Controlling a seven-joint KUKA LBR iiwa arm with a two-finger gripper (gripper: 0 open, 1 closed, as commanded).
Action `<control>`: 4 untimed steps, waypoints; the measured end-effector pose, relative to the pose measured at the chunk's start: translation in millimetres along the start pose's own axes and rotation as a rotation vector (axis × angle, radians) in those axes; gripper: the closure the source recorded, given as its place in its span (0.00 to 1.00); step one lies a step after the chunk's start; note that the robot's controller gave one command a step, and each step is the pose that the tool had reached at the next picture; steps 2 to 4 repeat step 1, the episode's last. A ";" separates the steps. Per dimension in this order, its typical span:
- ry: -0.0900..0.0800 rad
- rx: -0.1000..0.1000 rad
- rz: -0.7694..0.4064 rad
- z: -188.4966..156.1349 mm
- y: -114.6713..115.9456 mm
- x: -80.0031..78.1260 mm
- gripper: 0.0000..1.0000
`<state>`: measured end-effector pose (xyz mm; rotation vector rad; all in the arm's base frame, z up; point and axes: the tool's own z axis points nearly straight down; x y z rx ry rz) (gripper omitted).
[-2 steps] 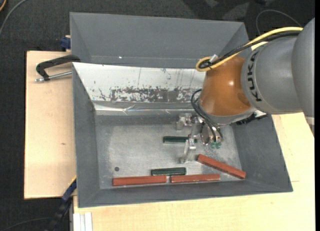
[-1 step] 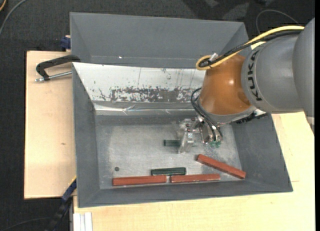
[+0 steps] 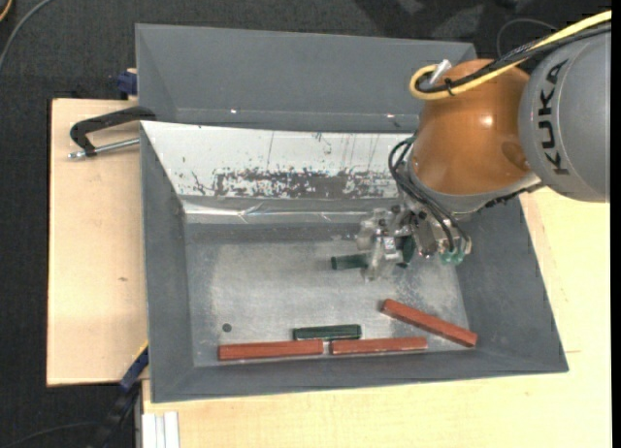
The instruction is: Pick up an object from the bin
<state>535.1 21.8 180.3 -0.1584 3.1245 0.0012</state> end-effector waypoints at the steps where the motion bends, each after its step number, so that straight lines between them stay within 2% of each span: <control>1: -0.003 0.001 -0.025 -129.7 4.7 10.2 1.00; 4: -0.003 0.001 -0.025 -129.7 4.7 10.2 1.00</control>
Offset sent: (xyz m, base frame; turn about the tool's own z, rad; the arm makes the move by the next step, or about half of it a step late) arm -0.0145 0.0026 0.1233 -0.0249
